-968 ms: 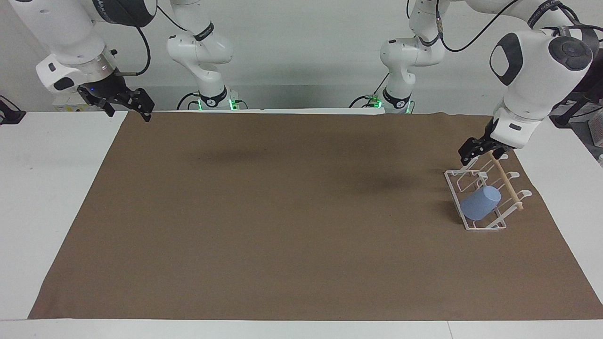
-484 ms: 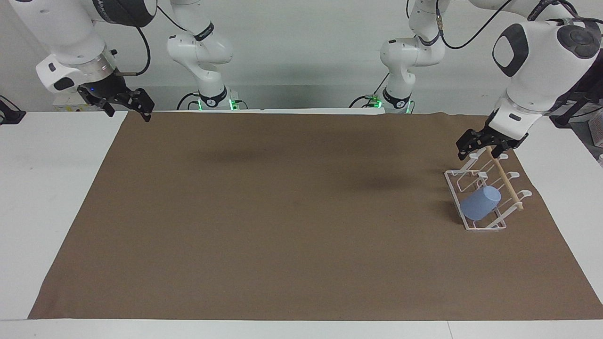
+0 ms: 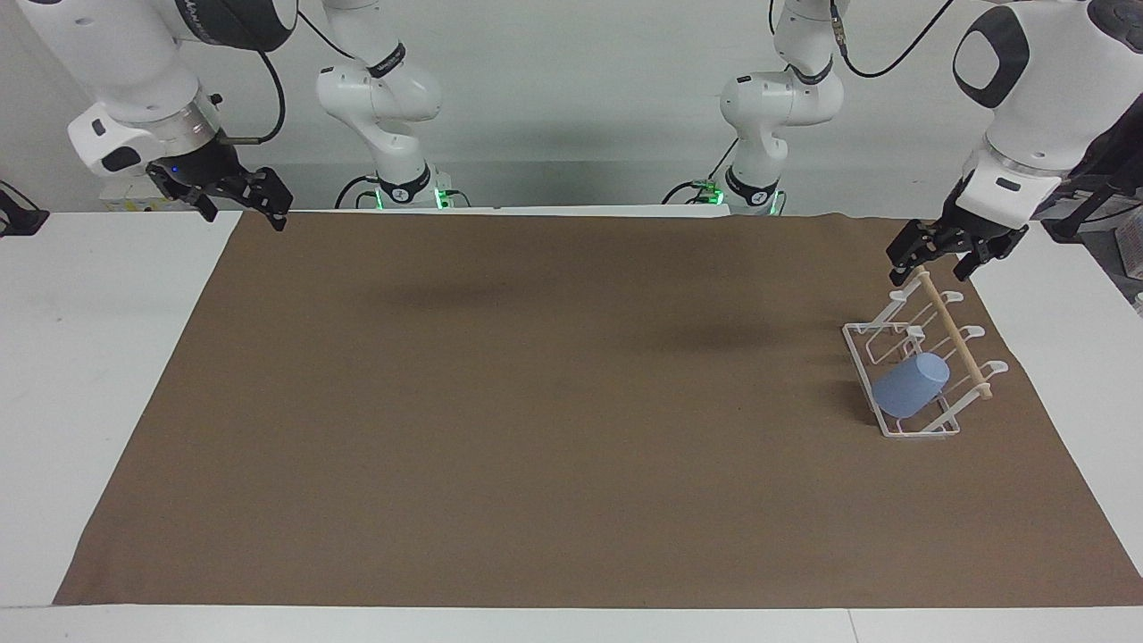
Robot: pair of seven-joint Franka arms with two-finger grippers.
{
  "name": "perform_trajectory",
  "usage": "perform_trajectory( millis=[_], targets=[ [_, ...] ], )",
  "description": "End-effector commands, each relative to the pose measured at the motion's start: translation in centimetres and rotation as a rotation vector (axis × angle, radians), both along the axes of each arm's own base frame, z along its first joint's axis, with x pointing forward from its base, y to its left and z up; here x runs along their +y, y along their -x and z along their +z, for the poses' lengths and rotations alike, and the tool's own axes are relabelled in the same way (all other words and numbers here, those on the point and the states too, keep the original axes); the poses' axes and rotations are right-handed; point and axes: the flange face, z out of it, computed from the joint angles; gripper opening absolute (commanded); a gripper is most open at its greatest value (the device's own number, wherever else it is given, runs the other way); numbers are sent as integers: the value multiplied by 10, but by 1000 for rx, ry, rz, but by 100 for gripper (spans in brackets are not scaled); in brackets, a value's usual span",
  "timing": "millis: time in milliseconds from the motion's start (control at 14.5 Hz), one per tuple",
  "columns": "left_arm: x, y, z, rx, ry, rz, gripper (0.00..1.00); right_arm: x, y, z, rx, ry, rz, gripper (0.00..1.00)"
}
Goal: Hang cup on cup holder
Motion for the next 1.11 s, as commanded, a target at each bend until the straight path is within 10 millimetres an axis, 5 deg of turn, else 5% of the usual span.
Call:
perform_trajectory(
  millis=[0, 1037],
  targets=[
    [-2, 17, -7, 43, 10, -17, 100, -2, 6, 0, 8, -6, 15, 99],
    [5, 19, 3, 25, 18, 6, 100, -2, 6, 0, 8, -6, 13, 99]
  ],
)
